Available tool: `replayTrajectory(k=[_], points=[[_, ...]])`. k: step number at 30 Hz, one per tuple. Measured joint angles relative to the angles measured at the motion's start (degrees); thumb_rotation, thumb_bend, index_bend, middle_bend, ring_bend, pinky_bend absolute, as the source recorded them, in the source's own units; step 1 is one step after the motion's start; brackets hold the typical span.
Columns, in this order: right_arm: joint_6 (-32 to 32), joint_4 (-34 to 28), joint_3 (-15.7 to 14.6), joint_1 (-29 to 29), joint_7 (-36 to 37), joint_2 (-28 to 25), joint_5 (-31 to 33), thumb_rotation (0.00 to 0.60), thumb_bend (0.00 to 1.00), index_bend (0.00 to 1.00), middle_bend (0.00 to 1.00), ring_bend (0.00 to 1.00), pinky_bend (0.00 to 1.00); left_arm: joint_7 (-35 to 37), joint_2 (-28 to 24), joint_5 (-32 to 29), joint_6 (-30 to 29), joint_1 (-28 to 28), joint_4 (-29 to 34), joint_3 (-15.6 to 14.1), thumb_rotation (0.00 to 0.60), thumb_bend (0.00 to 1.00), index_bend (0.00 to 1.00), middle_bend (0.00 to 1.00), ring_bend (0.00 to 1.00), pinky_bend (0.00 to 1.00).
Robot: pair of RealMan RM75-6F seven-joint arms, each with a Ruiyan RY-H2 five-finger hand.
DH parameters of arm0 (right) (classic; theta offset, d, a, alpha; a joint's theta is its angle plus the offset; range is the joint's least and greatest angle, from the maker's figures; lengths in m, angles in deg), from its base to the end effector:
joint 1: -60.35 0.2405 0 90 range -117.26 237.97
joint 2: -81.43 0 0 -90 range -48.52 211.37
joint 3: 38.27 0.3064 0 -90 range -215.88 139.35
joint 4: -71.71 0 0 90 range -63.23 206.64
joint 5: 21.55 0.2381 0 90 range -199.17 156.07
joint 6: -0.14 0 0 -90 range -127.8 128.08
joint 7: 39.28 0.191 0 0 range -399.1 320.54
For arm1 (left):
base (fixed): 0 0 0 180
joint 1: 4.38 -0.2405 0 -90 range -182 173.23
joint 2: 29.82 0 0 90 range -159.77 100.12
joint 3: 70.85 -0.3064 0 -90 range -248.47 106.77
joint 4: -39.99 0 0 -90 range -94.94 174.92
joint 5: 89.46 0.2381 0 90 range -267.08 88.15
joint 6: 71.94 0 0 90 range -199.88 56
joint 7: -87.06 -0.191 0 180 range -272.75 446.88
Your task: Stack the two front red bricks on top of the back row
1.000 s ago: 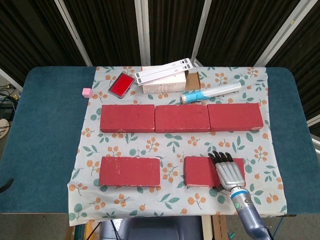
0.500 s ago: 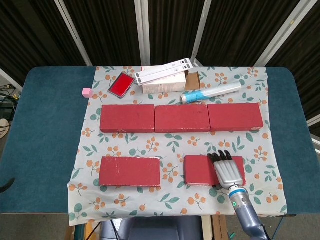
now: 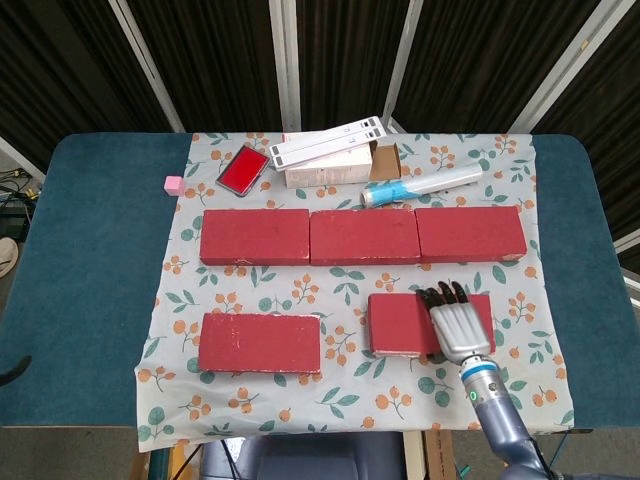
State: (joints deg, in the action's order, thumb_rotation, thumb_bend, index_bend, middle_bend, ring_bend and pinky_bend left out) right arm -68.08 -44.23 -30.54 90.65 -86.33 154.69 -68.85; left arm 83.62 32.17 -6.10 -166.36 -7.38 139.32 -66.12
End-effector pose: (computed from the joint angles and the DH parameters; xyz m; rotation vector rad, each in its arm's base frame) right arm -0.2205 -0.3299 0.0242 1.7279 -1.0057 0.5775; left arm -0.3656 0.1881 0.1943 -1.1581 -0.8706 -0.9030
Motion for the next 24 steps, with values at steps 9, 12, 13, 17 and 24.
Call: replayTrajectory(k=[9, 12, 13, 17, 24], points=[[1.6, -5.2, 7.8, 5.8, -1.5, -9.8, 10.3, 0.6, 0.15, 0.41, 0.31, 0.05, 0.0, -1.2, 0.5, -1.0, 0.4, 0.3, -0.2, 0.4, 0.6, 0.0, 0.0, 0.0, 0.0, 0.09], [3.4, -5.8, 9.8, 8.8, -2.3, -11.7, 15.7, 0.6, 0.15, 0.41, 0.31, 0.05, 0.0, -1.8, 0.7, -1.1, 0.5, 0.4, -0.3, 0.5, 0.6, 0.01, 0.0, 0.0, 0.0, 0.09], [4.3, -5.6, 10.5, 10.4, -2.8, -12.3, 18.2, 0.6, 0.15, 0.41, 0.31, 0.05, 0.0, -2.0, 0.8, -1.2, 0.5, 0.5, -0.3, 0.6, 0.6, 0.01, 0.0, 0.0, 0.0, 0.09], [7.4, -3.5, 12.0, 16.6, -4.9, -13.4, 26.7, 0.6, 0.15, 0.41, 0.31, 0.05, 0.0, -2.6, 1.1, -1.8, 0.6, 0.6, -0.4, 0.8, 0.6, 0.01, 0.0, 0.0, 0.0, 0.09], [16.9, 6.4, 12.7, 25.6, -6.7, -11.8, 39.4, 0.6, 0.15, 0.41, 0.31, 0.05, 0.0, -4.7, 1.9, -2.9, 0.7, 0.8, -0.6, 1.2, 0.6, 0.01, 0.0, 0.0, 0.0, 0.09]])
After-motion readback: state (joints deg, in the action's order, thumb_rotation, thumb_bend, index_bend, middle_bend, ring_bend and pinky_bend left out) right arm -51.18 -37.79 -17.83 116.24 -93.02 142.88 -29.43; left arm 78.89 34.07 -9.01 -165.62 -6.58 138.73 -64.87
